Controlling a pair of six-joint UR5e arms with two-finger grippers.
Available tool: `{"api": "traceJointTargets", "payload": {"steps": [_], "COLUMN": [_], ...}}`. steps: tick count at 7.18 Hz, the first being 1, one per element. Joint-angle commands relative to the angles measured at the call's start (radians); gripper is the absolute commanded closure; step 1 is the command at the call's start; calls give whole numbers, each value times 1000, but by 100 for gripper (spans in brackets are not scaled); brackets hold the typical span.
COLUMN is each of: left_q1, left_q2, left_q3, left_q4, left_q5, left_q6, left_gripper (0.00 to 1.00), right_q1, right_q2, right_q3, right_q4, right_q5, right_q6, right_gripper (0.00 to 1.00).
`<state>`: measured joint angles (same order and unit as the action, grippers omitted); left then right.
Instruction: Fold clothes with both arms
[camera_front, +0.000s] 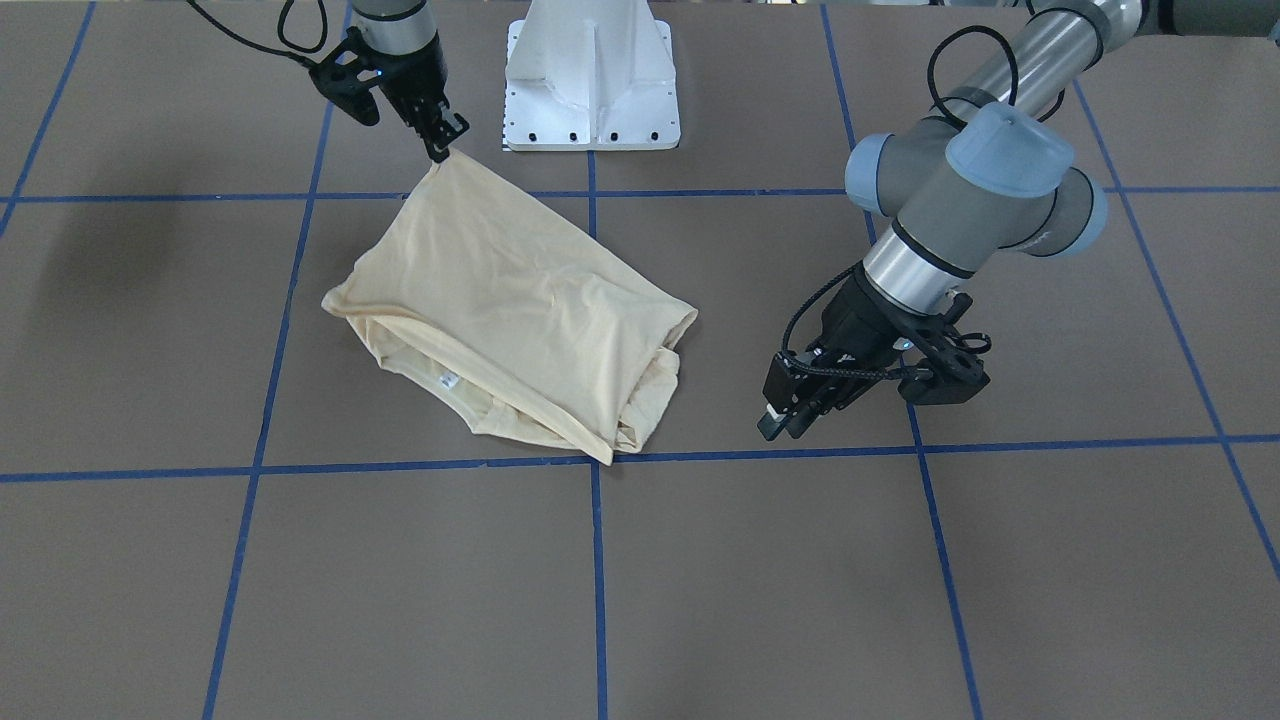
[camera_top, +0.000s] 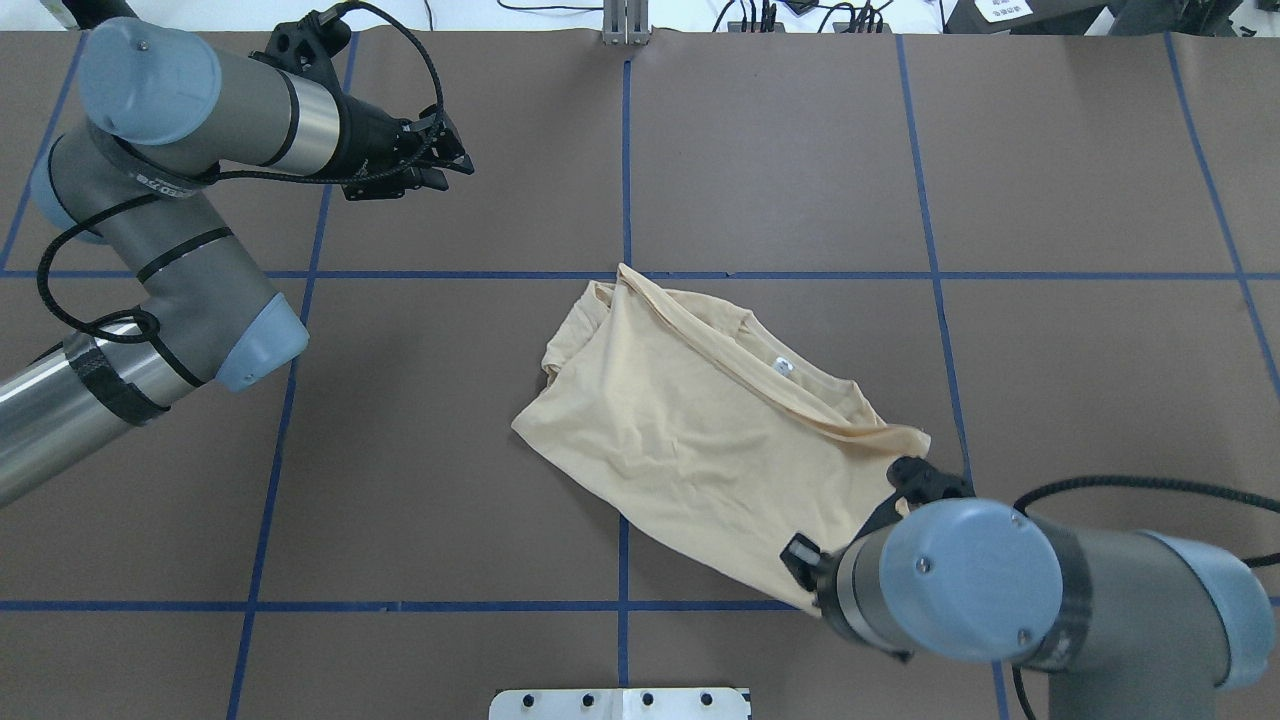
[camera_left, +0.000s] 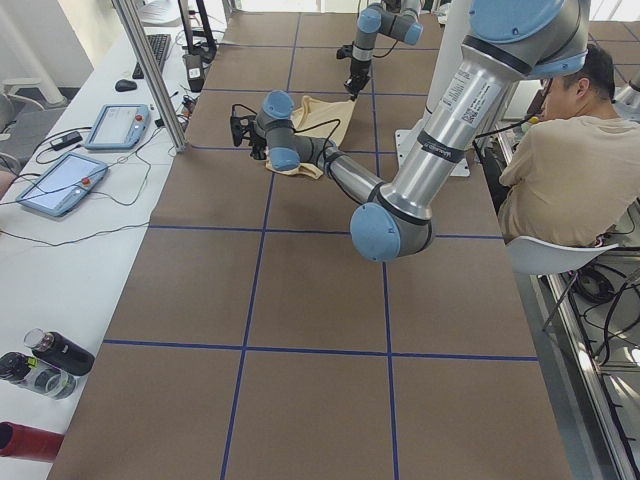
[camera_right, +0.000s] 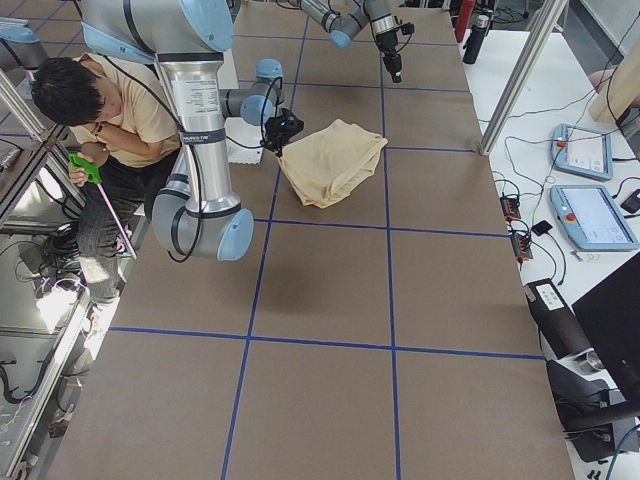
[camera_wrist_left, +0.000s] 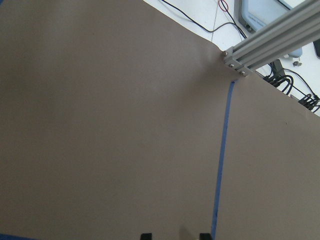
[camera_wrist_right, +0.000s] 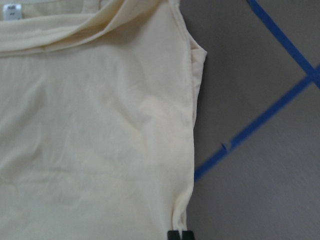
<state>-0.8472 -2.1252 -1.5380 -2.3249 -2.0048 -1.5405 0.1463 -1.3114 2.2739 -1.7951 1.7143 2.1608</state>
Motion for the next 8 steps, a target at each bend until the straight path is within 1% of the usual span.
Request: {"api": "traceJointTargets", "payload": {"steps": [1, 2, 3, 4, 5, 6, 7, 8], "left_q1": [3, 16, 45, 115, 169, 266, 357, 400], "left_q2": [57, 68, 73, 92, 94, 99, 96, 93], "left_q3": [-88, -93, -108, -125, -142, -169, -178, -179], "left_q4": [9, 7, 9, 12, 65, 112, 199, 246], "left_q5": [-49, -69, -69, -57, -33, 68, 172, 217], "left_q6": [-9, -64, -90, -131, -136, -136, -138, -144], "left_gripper": [56, 55, 53, 51, 49, 43, 42, 42], "right_q1": [-169, -150, -73, 37, 174, 284, 383, 435], "right_q2": [-3, 0, 10, 65, 99, 137, 162, 176], "right_q3": [41, 49, 59, 58, 37, -6, -58, -107], "right_q4": [-88, -89, -86, -87, -83, -78, -76, -32], "right_q5": [-4, -2, 8, 13, 16, 22, 68, 109], "right_q6": [34, 34, 33, 25, 10, -89, -167, -212], "right_gripper": [0, 0, 0, 0, 0, 0, 0, 0]}}
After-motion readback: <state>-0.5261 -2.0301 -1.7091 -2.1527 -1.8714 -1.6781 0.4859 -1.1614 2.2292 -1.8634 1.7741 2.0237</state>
